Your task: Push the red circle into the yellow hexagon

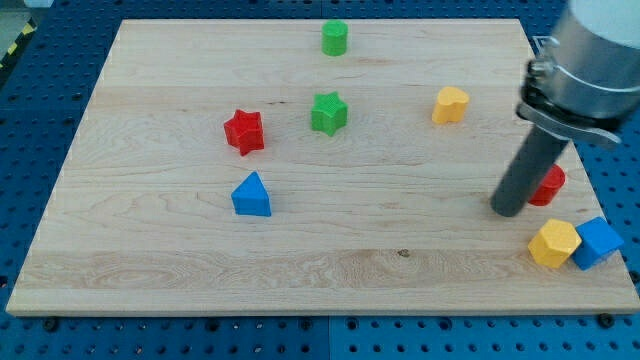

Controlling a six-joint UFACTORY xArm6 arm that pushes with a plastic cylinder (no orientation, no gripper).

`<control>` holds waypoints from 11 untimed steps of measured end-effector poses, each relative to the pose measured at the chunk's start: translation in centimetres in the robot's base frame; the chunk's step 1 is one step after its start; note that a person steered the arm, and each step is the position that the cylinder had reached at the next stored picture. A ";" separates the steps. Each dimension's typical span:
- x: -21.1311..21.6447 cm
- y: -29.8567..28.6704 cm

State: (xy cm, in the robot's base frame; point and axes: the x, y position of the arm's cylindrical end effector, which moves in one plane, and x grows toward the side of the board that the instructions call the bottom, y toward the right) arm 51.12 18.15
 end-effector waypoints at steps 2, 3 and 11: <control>-5.8 2.9; -5.8 11.0; -2.1 6.1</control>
